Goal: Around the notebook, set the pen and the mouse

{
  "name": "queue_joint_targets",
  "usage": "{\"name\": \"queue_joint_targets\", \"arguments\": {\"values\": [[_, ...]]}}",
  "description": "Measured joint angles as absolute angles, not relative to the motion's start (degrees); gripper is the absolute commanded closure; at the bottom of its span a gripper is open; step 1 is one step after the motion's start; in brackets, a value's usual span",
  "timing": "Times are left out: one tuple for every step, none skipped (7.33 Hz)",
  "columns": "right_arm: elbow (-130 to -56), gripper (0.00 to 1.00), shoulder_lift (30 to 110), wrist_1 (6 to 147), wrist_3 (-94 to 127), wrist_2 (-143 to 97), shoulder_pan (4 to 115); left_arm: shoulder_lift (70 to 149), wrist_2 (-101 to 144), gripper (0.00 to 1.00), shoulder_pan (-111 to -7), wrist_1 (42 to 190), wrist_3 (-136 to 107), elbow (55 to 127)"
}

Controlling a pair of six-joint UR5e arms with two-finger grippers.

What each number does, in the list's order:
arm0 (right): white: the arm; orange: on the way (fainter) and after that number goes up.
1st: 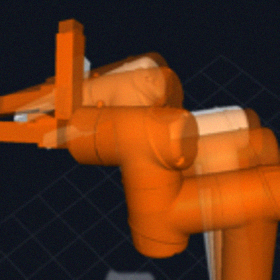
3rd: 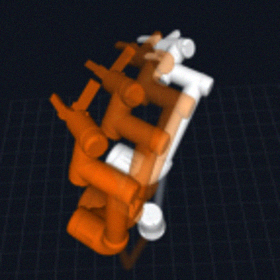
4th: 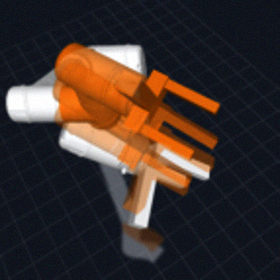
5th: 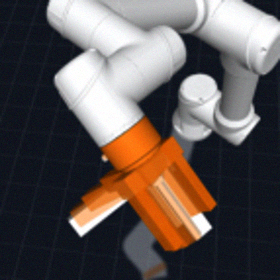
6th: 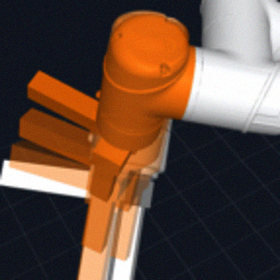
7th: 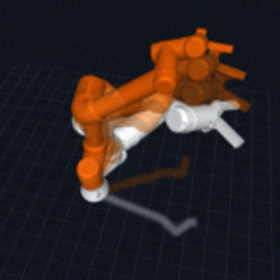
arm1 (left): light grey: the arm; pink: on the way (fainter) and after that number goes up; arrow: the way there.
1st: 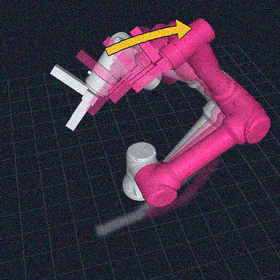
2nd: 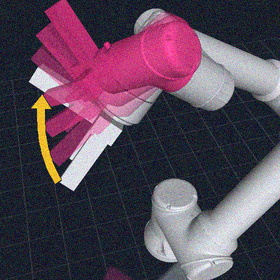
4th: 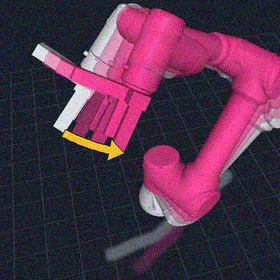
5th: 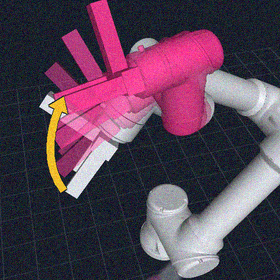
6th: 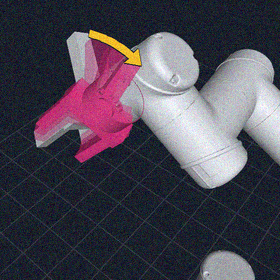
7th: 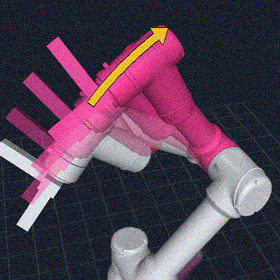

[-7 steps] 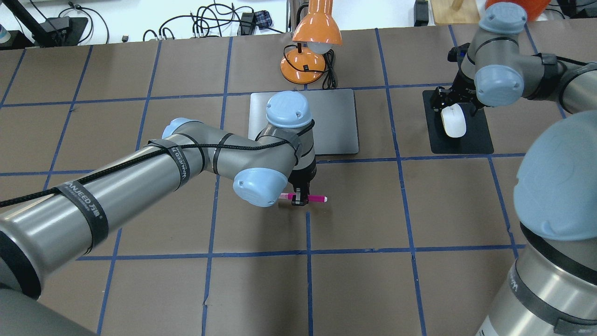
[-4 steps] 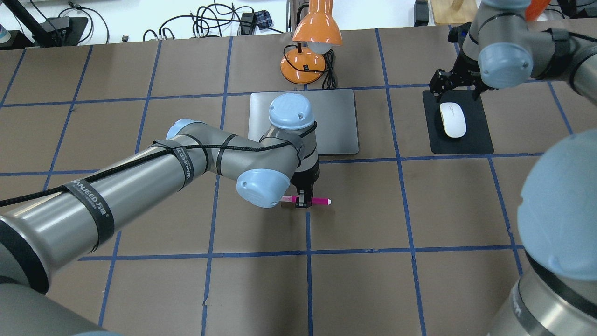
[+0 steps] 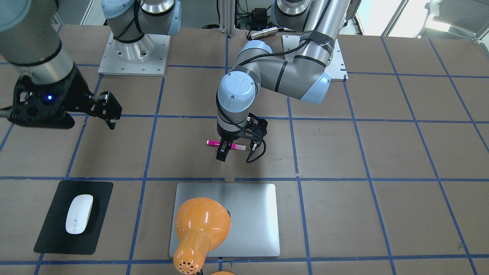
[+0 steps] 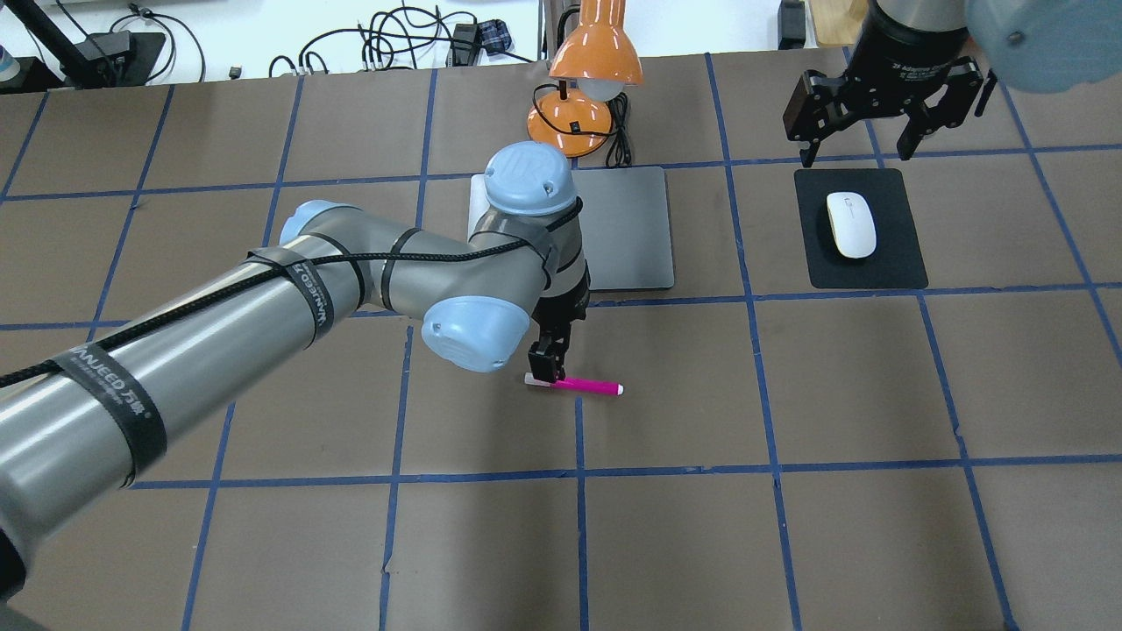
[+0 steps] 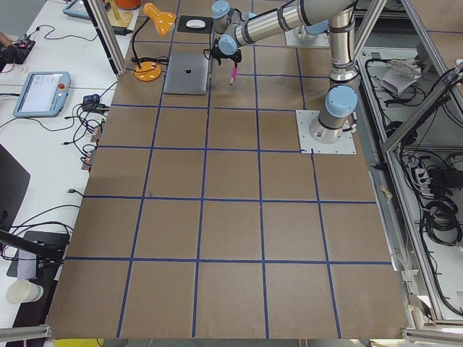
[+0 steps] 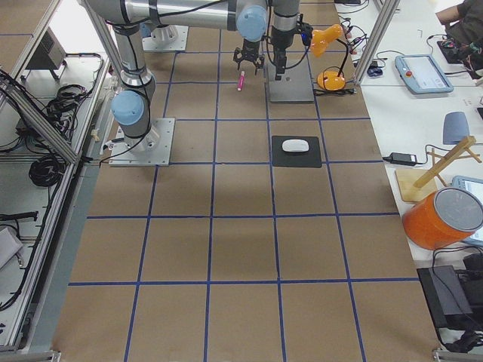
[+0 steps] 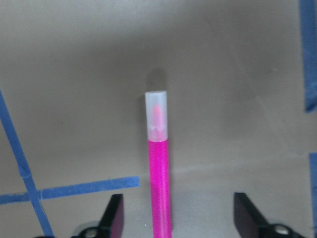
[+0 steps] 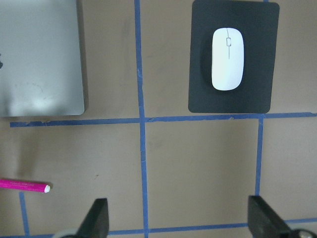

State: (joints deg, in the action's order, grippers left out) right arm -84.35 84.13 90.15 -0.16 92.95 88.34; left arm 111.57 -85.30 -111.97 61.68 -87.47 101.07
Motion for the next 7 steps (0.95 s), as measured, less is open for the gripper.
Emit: {"name": "queue_joint_targets", "arguments": {"values": [[-84.7, 0.0, 85.7, 89.0, 1.7, 92.8, 89.4, 108.5, -86.0, 0.09, -110.7, 67.1, -74.8, 99.4], [-85.0, 0.0, 86.3, 89.0, 2.5, 92.8, 89.9, 104.9, -86.3, 0.08, -109.0, 73.0, -59.8, 97.5], [-85.0, 0.0, 86.3, 90.0, 2.6, 92.7, 90.1, 101.4, -86.5, 0.08, -106.8, 76.5, -46.1, 96.3], [-85.0, 0.0, 86.4, 91.3, 2.8, 91.5, 90.1, 97.9, -86.5, 0.06, -103.5, 78.5, -33.6, 95.7], [-85.0, 0.0, 86.5, 92.1, 3.2, 89.4, 90.2, 94.5, -86.4, 0.0, -99.7, 80.6, -22.3, 95.5], [-84.8, 0.0, 86.5, 92.3, 3.4, 88.9, 90.2, 91.3, -86.3, 0.0, -95.7, 82.5, -12.5, 95.3], [-84.9, 0.0, 86.5, 92.2, 3.4, 89.9, 90.2, 88.6, -86.3, 0.0, -91.9, 83.8, -6.1, 95.2]]}}
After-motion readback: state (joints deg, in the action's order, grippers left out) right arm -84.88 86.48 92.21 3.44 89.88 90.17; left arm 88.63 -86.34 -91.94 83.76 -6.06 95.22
